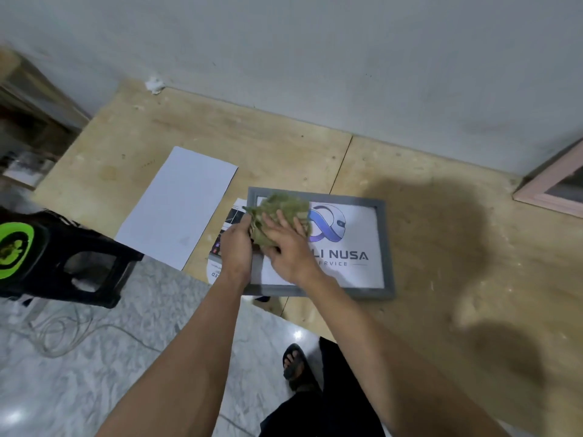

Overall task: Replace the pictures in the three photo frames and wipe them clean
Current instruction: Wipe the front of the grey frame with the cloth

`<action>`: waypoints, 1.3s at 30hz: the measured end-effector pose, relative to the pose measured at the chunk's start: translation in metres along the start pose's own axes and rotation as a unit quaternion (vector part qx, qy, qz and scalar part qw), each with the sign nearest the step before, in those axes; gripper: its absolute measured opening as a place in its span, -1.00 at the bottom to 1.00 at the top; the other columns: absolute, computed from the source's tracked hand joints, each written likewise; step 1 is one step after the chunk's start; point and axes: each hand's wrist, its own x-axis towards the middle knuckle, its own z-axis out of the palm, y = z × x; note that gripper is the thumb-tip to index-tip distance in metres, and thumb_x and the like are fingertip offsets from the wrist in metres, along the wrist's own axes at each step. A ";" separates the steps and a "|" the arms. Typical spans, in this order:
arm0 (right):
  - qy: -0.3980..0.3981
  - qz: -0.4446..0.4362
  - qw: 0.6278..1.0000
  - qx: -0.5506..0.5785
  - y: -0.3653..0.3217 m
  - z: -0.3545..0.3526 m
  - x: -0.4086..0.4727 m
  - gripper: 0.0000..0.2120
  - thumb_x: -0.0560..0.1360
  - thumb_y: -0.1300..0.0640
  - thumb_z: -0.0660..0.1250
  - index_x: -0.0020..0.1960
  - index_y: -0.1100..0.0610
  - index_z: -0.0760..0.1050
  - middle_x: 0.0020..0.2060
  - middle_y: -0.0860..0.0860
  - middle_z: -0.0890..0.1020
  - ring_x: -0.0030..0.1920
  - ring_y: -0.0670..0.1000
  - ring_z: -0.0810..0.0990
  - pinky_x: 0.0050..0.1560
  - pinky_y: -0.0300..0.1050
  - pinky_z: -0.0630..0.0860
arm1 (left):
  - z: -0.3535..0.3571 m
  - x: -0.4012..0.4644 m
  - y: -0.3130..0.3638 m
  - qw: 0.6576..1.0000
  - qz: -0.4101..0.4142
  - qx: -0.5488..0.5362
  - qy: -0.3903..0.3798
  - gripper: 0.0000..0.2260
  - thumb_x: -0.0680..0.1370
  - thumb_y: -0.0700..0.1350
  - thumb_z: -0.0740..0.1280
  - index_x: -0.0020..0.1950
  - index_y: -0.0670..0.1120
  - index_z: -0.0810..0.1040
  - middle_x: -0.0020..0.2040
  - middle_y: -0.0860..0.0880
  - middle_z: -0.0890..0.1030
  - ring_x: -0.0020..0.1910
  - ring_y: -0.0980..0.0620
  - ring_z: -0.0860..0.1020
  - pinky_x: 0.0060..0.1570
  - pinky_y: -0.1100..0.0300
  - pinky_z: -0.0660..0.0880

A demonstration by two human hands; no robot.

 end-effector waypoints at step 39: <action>0.110 -0.215 0.961 -0.134 -0.106 -0.092 -0.018 -0.42 0.33 0.39 0.30 0.36 0.27 0.43 0.31 0.20 0.52 0.34 0.27 0.45 0.36 0.18 0.30 | -0.032 -0.046 0.091 0.947 0.042 -0.176 -0.266 -0.82 0.61 -0.09 0.31 0.15 -0.10 0.62 0.03 -0.14 0.70 -0.06 -0.09 0.67 -0.09 0.07 0.60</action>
